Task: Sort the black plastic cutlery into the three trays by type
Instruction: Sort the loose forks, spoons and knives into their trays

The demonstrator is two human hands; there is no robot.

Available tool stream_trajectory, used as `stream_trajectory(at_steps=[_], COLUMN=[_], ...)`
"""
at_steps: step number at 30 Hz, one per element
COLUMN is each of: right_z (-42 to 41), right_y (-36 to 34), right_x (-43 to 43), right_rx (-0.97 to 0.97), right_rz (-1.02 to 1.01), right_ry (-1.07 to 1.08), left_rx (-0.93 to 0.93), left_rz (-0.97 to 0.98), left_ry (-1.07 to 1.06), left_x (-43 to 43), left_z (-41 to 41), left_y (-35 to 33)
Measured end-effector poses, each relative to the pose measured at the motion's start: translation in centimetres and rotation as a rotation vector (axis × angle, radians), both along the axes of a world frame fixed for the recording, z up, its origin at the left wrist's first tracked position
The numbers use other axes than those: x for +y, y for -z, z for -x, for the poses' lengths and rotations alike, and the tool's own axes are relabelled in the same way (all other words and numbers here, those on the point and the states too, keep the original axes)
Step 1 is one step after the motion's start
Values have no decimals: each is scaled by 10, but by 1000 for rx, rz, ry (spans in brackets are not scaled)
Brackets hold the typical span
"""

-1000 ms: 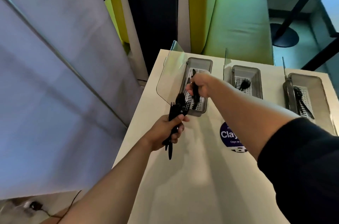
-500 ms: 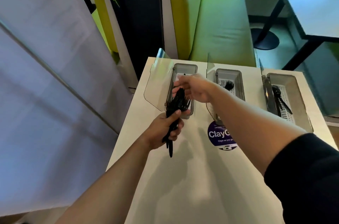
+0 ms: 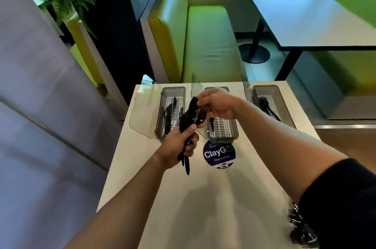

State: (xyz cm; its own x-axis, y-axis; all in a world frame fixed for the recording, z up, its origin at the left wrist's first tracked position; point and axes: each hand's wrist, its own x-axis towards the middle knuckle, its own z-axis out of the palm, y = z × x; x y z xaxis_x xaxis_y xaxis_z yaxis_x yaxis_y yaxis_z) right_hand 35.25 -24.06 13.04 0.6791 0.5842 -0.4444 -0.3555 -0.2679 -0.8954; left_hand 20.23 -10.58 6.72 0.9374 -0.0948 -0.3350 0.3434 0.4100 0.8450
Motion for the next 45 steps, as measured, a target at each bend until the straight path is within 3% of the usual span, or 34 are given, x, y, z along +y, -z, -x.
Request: stream_trajectory(at_steps=[6,14,20,24,29,34,38,41,45], right_z=[-8,-28,-52,-74,-84,-75,-62,-48,-31], right_y=[-5,-3,2,23,68,86,77,61,47], right_x=[-45,-101,-136,-168,-197,-202,-192,-172,-139], right_rx=[-127,-100,-80,-82,-8,10,-255,-387,-184], right_rz=[37,-78,-208,3,314,337,429,251,-34], right_ry=[148,373,720,902,852,797,739,719,516], left_rx=[-22,-32,-36,16,80,70,43,19,-14], left_rz=[-13,-140,-198,-239,-201,-172,-192,-197,-198], left_ry=[101,228,285,255,226,232,196,183,185], left_x=[-32,-69,-88,-97,-100,-101,-101,-100,-100], left_z=[-16,-29,-39,-44,-43,-41,-41,-42,-41], left_y=[0,6,12,17,23,23,25,25,21])
